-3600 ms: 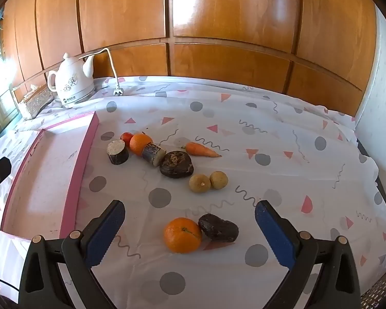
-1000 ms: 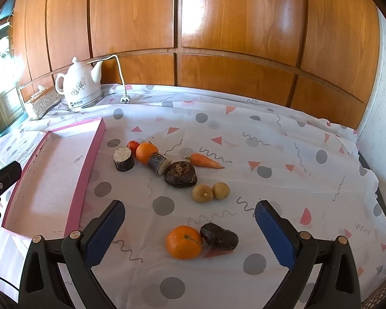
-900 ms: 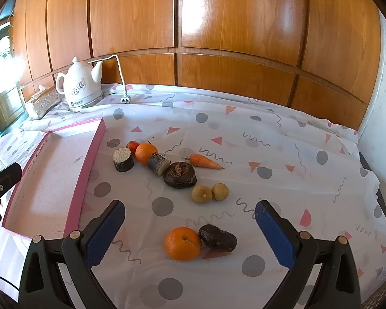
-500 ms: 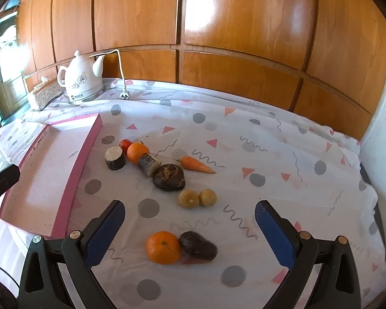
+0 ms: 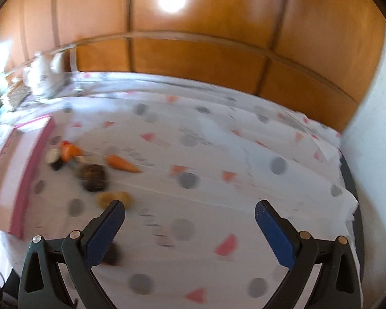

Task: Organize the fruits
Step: 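Reach the left gripper to the mandarin and close on it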

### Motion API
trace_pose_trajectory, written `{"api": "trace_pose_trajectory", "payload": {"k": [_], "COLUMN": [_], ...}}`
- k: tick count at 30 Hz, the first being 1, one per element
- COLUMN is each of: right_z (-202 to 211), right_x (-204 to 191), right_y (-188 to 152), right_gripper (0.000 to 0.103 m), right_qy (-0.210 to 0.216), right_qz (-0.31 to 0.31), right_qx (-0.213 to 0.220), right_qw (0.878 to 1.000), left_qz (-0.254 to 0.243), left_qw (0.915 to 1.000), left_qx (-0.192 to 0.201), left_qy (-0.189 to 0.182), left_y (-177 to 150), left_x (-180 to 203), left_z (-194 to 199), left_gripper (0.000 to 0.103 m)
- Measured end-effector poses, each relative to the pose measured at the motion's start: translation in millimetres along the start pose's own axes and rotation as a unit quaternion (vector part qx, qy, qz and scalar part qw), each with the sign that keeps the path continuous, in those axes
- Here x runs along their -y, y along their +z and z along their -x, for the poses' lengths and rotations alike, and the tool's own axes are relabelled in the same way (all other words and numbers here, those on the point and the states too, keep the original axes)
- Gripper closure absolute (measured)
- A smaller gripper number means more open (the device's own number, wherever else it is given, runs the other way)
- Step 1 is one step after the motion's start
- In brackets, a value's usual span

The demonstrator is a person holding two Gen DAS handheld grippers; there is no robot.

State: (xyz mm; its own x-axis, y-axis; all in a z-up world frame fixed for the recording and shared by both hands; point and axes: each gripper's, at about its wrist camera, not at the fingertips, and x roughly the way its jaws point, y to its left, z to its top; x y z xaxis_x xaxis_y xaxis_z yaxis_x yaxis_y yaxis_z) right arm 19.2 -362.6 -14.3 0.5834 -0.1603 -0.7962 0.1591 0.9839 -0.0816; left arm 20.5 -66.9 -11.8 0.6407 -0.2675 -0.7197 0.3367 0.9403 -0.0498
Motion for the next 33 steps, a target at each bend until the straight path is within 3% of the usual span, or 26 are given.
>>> {"api": "trace_pose_trajectory", "payload": {"k": [5,7,12,19,26,28,30,32,33], "right_z": [-25.5,-31.9,-44.3,-50.1,-57.6,-57.9,-58.2,-58.8,-58.8], "right_x": [56.9,79.0,114.7,109.5,101.0,100.8,102.1,102.7,101.6], "right_y": [-0.3,-2.0,-9.0,-9.6,-10.4,-10.8,-11.0,-10.9,-10.6], "right_gripper": [0.002,0.002,0.002,0.004,0.008,0.008,0.010,0.029,0.031], "right_qy": [-0.060,-0.072,-0.059,-0.034,-0.021,-0.023,-0.027,-0.019,0.007], "right_qz": [-0.056,-0.085,-0.173,-0.174,-0.153,-0.151,-0.152,-0.157,-0.162], "right_qx": [-0.051,-0.060,-0.084,-0.089,-0.108,-0.108,-0.108,-0.112,-0.113], "right_qw": [0.995,0.992,0.980,0.980,0.982,0.982,0.982,0.981,0.980], "left_qz": [-0.041,-0.065,-0.107,-0.173,-0.194,-0.190,-0.178,-0.176,-0.173], "left_qw": [0.9958,0.9934,0.9861,0.9709,0.9636,0.9607,0.9586,0.9604,0.9608], "left_qx": [-0.036,-0.041,-0.052,-0.107,-0.128,-0.139,-0.141,-0.135,-0.135], "left_qy": [-0.073,-0.085,-0.116,-0.127,-0.131,-0.148,-0.171,-0.169,-0.170], "left_y": [5.7,6.1,6.0,-8.6,-15.8,-17.2,-17.8,-17.3,-17.2], "left_x": [23.3,36.0,64.5,93.5,110.9,112.8,112.6,112.2,109.5], "left_z": [-16.9,-22.5,-36.4,-65.8,-88.4,-94.4,-95.4,-92.9,-91.5], "left_gripper": [0.000,0.000,0.000,0.001,0.034,0.042,0.063,0.063,0.063]}}
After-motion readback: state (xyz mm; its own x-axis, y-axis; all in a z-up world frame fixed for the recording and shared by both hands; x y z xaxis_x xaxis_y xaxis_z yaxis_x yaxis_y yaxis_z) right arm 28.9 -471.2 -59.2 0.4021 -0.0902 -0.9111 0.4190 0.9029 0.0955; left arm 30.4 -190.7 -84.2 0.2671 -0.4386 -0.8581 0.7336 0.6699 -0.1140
